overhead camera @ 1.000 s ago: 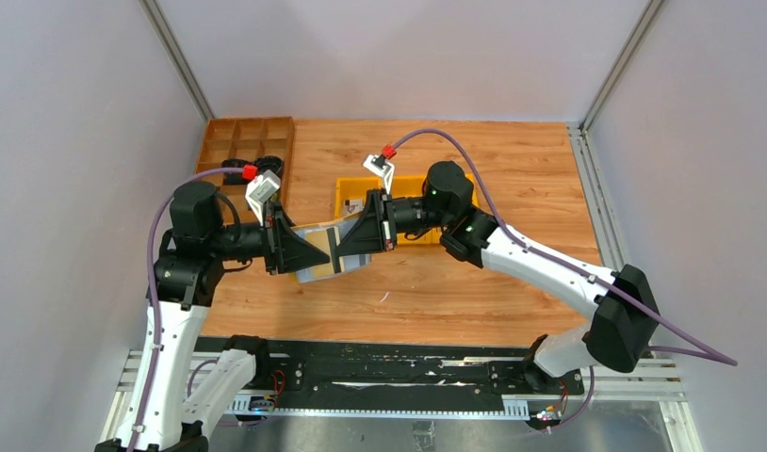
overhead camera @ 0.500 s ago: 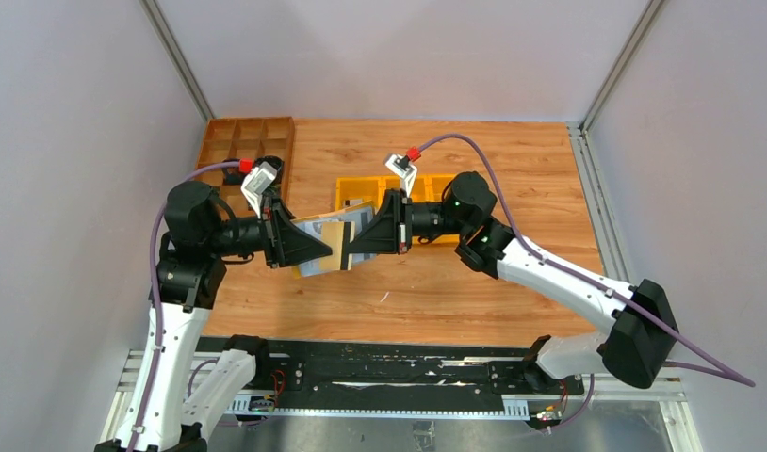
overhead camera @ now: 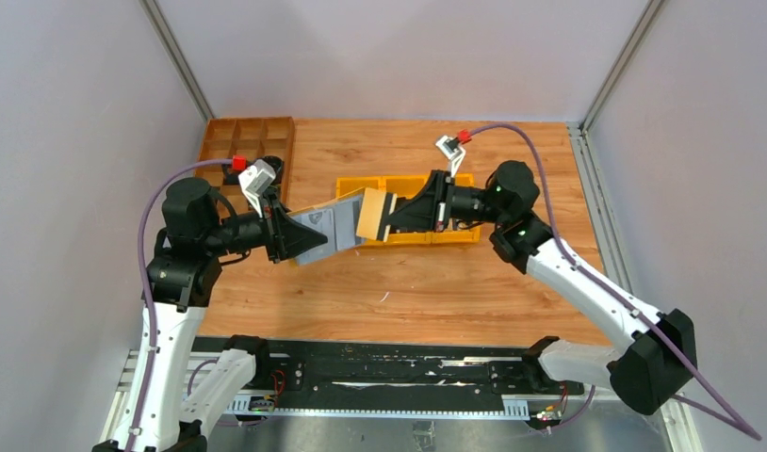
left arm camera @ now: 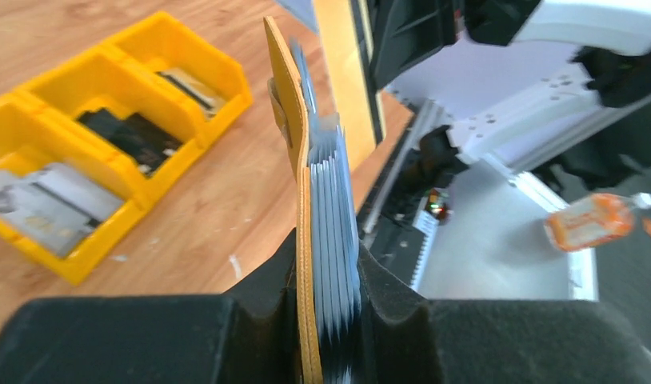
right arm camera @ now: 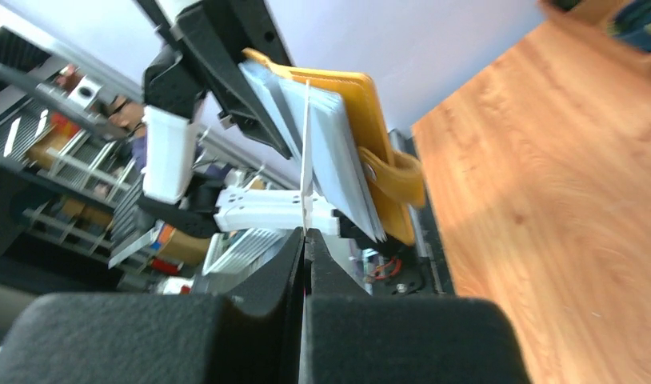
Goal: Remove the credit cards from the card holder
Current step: Place the credit card in the storage box.
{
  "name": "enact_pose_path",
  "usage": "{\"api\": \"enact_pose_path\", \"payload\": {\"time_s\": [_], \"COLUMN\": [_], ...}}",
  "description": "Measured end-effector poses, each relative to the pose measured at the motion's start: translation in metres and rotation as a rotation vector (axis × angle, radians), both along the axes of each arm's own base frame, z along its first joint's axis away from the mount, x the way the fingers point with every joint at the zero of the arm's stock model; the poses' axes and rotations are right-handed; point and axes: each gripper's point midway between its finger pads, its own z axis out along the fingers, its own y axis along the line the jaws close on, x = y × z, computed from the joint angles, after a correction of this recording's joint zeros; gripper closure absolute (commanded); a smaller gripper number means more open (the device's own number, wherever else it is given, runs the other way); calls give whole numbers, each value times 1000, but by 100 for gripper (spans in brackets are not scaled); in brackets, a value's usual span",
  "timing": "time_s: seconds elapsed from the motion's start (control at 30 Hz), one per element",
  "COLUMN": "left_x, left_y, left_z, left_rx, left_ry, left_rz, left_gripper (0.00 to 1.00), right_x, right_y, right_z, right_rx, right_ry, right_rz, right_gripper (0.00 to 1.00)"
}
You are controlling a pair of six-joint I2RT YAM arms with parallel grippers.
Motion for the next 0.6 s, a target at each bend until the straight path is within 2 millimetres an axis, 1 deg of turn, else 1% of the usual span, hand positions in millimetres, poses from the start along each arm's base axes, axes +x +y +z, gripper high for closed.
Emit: {"api": "enact_pose_path", "payload": {"time_s": [0.07, 0.13, 0.23, 0.3, 0.33, 0.37, 0.4, 0.47, 0.53, 0.6], "left_x": [9, 17, 24, 26, 27, 27, 26, 24, 22, 19], "left_y": [6, 12, 21, 26, 27, 29, 30, 31, 31, 31], "left_z": [-5, -12, -24, -33, -35, -38, -39, -40, -40, -39], "left_rx": [51, 109, 182, 227, 239, 255, 267, 283, 290, 294], "left_ry": [-37, -69, -98, -113, -117, -122, -126, -136, -146, -154], "left_rz": [51, 102, 143, 158, 160, 161, 159, 152, 144, 130], "left_gripper": [100, 100, 100, 100, 100, 100, 100, 100, 100, 100], "right_x": [16, 31, 60, 85, 93, 106, 115, 138, 155, 172], "right_y": [-17, -32, -61, -86, -94, -107, -115, -134, -147, -157], "right_z": [-2, -9, -29, -49, -50, -59, -67, -88, -111, -142], "right_rx": [-21, -61, -150, -259, -268, -322, -363, -475, -576, -687], "right_ry": [9, 22, 49, 77, 81, 90, 95, 106, 125, 161], "right_rz": [-63, -121, -234, -346, -381, -444, -486, -585, -644, -676], "right_gripper": [100, 100, 100, 100, 100, 100, 100, 100, 100, 100]}}
